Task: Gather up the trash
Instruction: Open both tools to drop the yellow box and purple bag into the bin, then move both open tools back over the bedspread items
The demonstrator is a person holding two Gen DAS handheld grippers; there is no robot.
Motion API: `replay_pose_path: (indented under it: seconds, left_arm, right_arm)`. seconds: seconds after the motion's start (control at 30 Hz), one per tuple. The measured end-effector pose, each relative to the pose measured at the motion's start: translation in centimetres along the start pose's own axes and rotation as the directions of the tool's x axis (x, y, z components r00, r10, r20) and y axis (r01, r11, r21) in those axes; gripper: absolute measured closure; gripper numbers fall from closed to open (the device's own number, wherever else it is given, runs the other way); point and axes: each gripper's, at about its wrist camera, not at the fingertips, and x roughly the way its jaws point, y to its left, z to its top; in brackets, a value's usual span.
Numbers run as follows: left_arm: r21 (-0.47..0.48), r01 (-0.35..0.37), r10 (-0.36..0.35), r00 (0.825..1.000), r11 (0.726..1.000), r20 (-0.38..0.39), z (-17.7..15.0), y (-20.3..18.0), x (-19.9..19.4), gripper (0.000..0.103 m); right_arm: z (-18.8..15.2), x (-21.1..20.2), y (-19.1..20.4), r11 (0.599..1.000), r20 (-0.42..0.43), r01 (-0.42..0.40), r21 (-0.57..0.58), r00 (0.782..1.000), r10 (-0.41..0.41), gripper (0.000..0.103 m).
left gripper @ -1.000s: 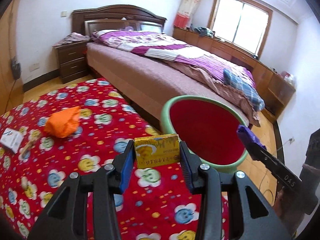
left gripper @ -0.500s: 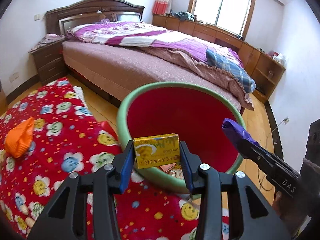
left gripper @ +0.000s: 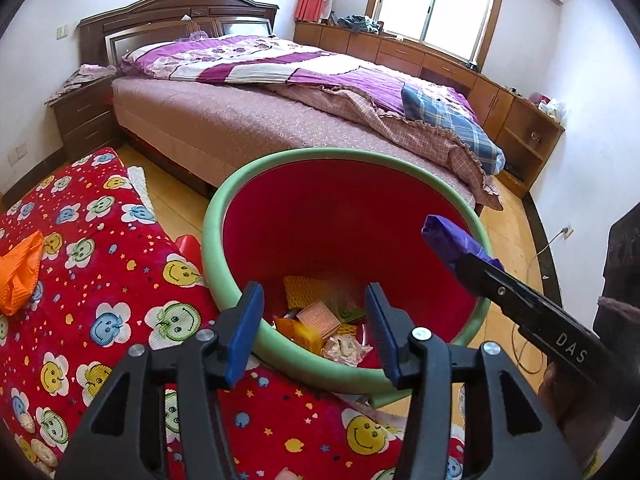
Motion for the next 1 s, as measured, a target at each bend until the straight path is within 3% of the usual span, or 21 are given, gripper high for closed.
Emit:
replay_pose_path:
  seconds: [0.2, 0.43, 0.8, 1.0]
  left_arm:
    - [-0.038, -0.001, 0.001, 1.000, 0.999, 0.010, -0.3, 0.6, -1.2, 0.047]
    - [-0.095, -0.020, 0.024, 0.999, 0.995, 0.038, -0.8, 1.9, -3.7, 0.043]
    - [-0.179, -0.087, 0.096, 0.994, 0.980, 0.042, -2.8, 5.2, -7.6, 0.043]
    - [-0.204, -0.120, 0.134, 0.989, 0.972, 0.060, -3.8, 6.4, -9.6, 0.043]
  right_arm:
    - [0.0, -0.2, 0.0, 1.000, 0.002, -0.012, 0.007, 1.000, 0.012, 0.065]
    - [-0.1, -0.2, 0.8, 1.000, -0.017, -0.022, 0.002, 1.000, 0.022, 0.044]
    - [-0.5, -2.6, 2.5, 0.999, 0.012, -0.041, -0.013, 0.999, 0.042, 0.043]
    - [-0.9, -3.8, 4.2, 0.998, 0.021, -0.058, -0.040, 0.998, 0.058, 0.036]
